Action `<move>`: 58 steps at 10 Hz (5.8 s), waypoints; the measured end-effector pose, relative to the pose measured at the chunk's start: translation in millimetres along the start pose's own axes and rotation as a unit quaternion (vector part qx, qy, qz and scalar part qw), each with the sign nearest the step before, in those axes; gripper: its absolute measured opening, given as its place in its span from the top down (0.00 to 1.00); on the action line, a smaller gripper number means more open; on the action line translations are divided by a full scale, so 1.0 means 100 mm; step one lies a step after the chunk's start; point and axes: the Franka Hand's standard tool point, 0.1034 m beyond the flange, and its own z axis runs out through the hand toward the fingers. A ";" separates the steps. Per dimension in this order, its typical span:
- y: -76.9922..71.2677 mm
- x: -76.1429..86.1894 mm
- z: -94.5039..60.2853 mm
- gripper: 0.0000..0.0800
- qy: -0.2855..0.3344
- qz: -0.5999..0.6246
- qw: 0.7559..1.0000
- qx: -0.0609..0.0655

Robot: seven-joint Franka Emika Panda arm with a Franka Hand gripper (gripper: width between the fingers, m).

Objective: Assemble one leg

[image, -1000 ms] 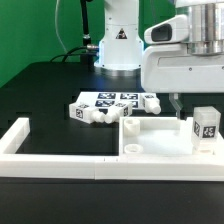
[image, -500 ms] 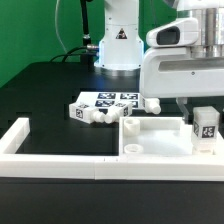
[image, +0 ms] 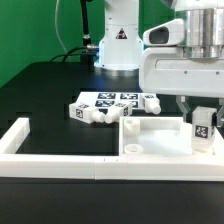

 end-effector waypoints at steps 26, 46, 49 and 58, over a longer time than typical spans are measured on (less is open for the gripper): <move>-0.01 -0.11 0.00 0.64 -0.033 0.219 0.975 -0.021; -0.03 -0.09 0.01 0.64 -0.037 0.026 0.999 -0.020; -0.03 -0.10 0.02 0.64 -0.042 0.296 0.954 -0.020; -0.07 -0.13 0.05 0.21 -0.047 0.049 0.998 0.000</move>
Offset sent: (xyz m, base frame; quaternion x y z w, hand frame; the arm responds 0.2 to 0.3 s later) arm 0.0100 0.0147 0.0095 0.0786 -0.0265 0.2564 0.9630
